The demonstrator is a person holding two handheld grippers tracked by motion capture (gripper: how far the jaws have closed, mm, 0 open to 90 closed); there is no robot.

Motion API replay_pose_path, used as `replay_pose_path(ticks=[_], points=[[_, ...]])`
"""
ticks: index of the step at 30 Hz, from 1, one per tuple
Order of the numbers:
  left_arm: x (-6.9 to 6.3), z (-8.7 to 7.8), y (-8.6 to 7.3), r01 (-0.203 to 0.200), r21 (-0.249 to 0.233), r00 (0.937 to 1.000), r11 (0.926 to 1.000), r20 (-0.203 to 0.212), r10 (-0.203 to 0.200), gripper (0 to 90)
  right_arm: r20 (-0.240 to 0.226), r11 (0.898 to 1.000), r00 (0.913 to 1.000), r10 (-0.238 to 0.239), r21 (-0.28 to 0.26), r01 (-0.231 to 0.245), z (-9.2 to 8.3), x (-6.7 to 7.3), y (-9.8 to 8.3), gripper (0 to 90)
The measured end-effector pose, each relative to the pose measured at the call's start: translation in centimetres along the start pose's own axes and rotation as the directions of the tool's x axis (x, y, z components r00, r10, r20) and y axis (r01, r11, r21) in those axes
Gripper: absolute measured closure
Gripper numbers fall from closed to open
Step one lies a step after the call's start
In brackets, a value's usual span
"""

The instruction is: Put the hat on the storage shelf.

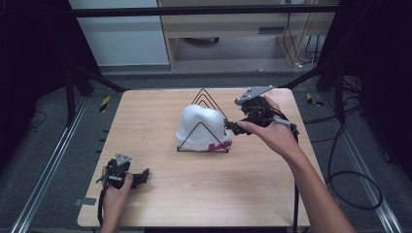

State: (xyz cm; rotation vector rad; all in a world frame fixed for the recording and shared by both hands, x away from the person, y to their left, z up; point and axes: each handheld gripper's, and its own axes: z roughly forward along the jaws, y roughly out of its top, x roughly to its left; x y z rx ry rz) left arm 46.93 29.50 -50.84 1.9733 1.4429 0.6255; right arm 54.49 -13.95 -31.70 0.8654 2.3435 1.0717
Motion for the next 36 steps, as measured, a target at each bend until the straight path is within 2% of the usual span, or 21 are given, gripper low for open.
replay_pose_path(ticks=[10,11,12,15,16,17,18,19,24,25,26,29,30,36], points=[[0.0,0.0,0.0,0.0,0.0,1.0,1.0,0.0,0.0,0.0,0.034,0.999,0.9985,0.043,-0.004,-0.043,-0.9,-0.7,-2.7,6.9],[0.0,0.0,0.0,0.0,0.0,1.0,1.0,0.0,0.0,0.0,0.044,0.998,0.9973,0.058,-0.001,-0.058,-0.8,-0.8,-3.6,7.2],[0.0,0.0,0.0,0.0,0.0,1.0,1.0,0.0,0.0,0.0,0.044,0.998,0.9973,0.058,-0.001,-0.058,-0.8,-0.8,-3.6,7.2],[0.0,0.0,0.0,0.0,0.0,1.0,1.0,0.0,0.0,0.0,0.058,0.996,0.9945,0.088,0.011,-0.088,-0.5,-0.9,-5.5,7.2],[0.0,0.0,0.0,0.0,0.0,1.0,1.0,0.0,0.0,0.0,0.077,0.994,0.9913,0.107,0.028,-0.109,0.0,-1.0,-7.3,7.4],[0.0,0.0,0.0,0.0,0.0,1.0,1.0,0.0,0.0,0.0,0.077,0.994,0.9913,0.107,0.028,-0.109,0.0,-1.0,-7.3,7.4],[0.0,0.0,0.0,0.0,0.0,1.0,1.0,0.0,0.0,0.0,0.085,0.989,0.987,0.137,0.04,-0.14,0.4,-1.1,-8.8,7.8],[0.0,0.0,0.0,0.0,0.0,1.0,1.0,0.0,0.0,0.0,0.085,0.989,0.987,0.137,0.04,-0.14,0.4,-1.1,-8.8,7.8],[0.0,0.0,0.0,0.0,0.0,1.0,1.0,0.0,0.0,0.0,0.115,0.972,0.9694,0.217,0.072,-0.226,1.9,-1.1,-12.9,8.8],[0.0,0.0,0.0,0.0,0.0,1.0,1.0,0.0,0.0,0.0,0.132,0.966,0.965,0.227,0.093,-0.24,2.4,-0.9,-13.9,8.8],[0.0,0.0,0.0,0.0,0.0,1.0,1.0,0.0,0.0,0.0,0.132,0.966,0.965,0.227,0.093,-0.24,2.4,-0.9,-13.9,8.8],[0.0,0.0,0.0,0.0,0.0,1.0,1.0,0.0,0.0,0.0,0.15,0.954,0.9531,0.263,0.108,-0.28,3.2,-0.5,-16.1,9.2],[0.0,0.0,0.0,0.0,0.0,1.0,1.0,0.0,0.0,0.0,0.15,0.954,0.9531,0.263,0.108,-0.28,3.2,-0.5,-16.1,9.2],[0.0,0.0,0.0,0.0,0.0,1.0,1.0,0.0,0.0,0.0,0.173,0.934,0.9335,0.314,0.118,-0.336,4.1,-0.1,-19.0,9.4]])
